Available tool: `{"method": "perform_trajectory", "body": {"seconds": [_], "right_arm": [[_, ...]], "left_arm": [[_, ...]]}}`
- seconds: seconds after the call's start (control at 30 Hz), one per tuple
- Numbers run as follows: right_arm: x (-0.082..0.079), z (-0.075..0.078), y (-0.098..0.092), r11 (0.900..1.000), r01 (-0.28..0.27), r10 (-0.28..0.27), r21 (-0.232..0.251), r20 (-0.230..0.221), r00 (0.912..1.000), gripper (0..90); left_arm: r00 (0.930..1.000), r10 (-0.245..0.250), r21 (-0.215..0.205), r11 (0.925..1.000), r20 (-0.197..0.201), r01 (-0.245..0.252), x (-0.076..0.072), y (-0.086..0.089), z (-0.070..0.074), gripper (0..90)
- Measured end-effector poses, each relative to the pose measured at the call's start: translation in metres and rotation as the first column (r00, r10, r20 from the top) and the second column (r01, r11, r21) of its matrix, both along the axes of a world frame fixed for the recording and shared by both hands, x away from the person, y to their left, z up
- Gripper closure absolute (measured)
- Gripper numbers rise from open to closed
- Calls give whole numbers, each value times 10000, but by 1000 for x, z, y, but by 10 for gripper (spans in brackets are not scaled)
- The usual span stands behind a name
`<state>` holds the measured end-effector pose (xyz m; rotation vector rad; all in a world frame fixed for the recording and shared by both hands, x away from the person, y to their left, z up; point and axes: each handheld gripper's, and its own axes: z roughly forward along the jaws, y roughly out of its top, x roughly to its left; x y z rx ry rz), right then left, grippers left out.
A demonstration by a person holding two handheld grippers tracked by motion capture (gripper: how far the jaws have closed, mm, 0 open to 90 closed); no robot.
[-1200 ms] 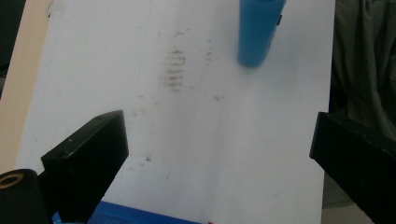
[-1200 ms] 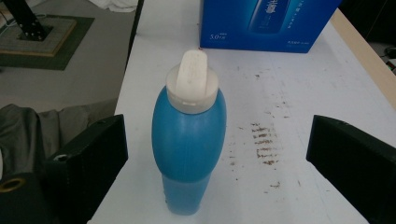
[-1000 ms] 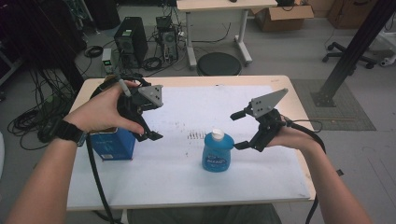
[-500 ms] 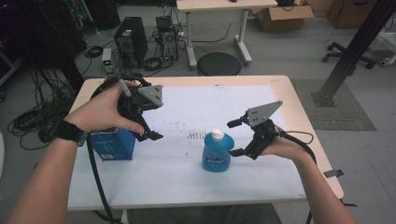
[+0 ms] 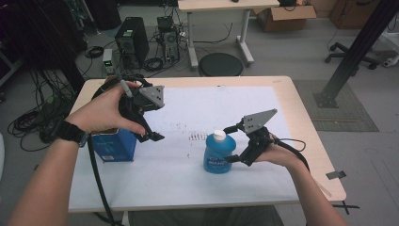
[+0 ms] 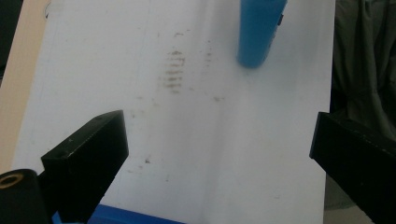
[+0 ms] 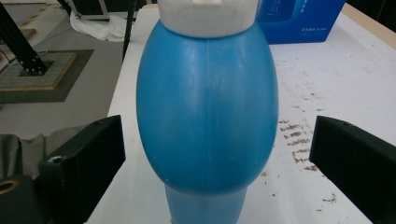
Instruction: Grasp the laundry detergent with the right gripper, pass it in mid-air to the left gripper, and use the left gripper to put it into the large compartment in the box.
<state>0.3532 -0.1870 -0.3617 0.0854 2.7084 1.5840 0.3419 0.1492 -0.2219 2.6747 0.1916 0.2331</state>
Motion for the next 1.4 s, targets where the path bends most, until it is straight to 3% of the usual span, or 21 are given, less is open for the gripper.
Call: {"method": "perform_trajectory", "body": {"seconds": [0.2, 0.87, 1.4], "right_arm": [[0, -9, 7, 10000, -10, 10, 12, -189, 9998, 29], [-1, -19, 18, 10000, -47, 49, 57, -418, 9991, 26], [1, -22, 19, 9998, -175, 175, 4, -467, 9988, 151]], "left_arm": [[10000, -26, 4, 10000, -13, 26, 0, 0, -2, 49], [10000, -71, -112, 9999, -3, 71, 0, 1, -2, 45], [10000, -93, -116, 9999, 9, 93, 1, 1, -3, 46]]}}
